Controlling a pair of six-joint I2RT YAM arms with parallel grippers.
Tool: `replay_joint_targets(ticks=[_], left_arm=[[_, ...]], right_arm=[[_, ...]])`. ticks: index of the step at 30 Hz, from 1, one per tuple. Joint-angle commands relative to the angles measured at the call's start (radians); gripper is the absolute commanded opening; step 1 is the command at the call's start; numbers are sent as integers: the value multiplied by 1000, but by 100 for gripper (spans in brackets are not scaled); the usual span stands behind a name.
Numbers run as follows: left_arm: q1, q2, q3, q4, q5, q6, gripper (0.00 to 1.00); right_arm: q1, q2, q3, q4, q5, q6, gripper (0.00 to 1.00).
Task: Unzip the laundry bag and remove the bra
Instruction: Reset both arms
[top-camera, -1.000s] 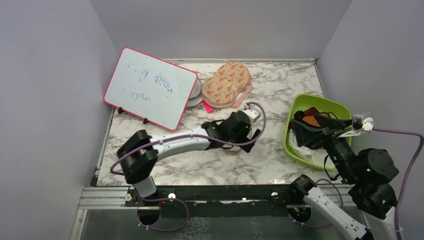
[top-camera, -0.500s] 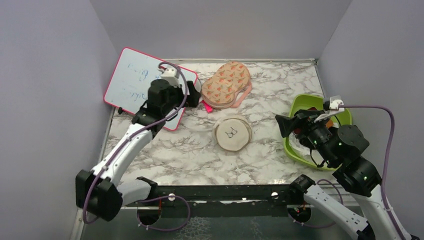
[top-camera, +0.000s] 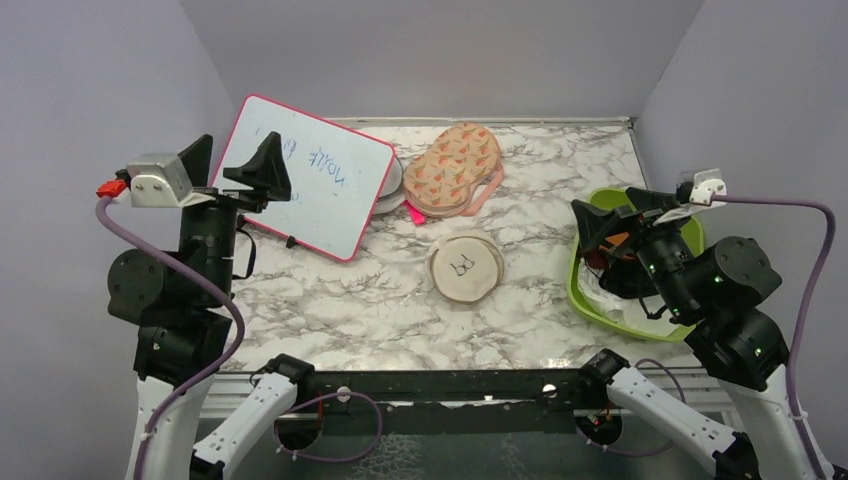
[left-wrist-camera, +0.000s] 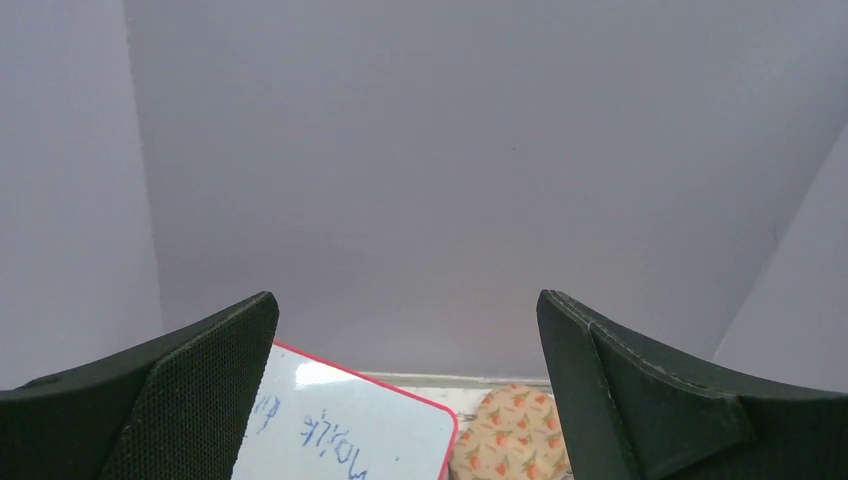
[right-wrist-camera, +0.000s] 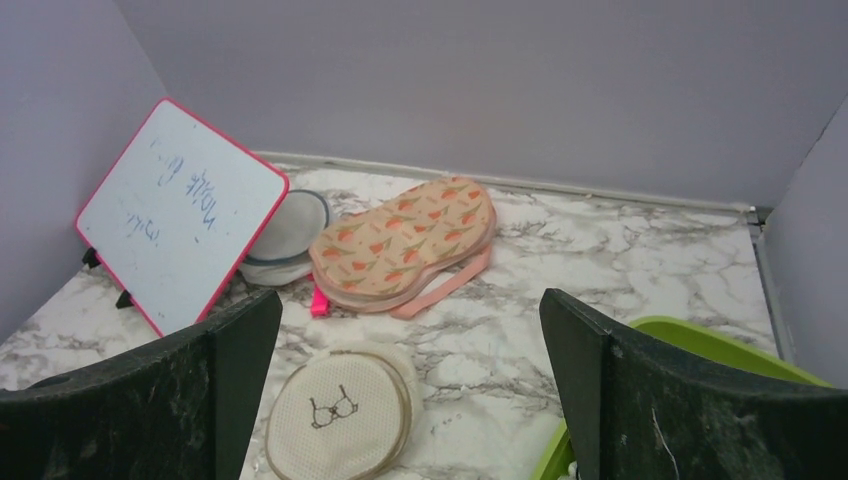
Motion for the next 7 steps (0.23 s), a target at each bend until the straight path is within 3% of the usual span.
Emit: replay_joint_targets(ticks=[1, 7], left_arm=[[3, 10, -29, -110, -73, 64, 99], [2, 5, -54, -137, -75, 53, 99]], right_arm=[[2, 14, 38, 50, 66, -49, 100], [1, -6, 9, 78, 59, -39, 100]])
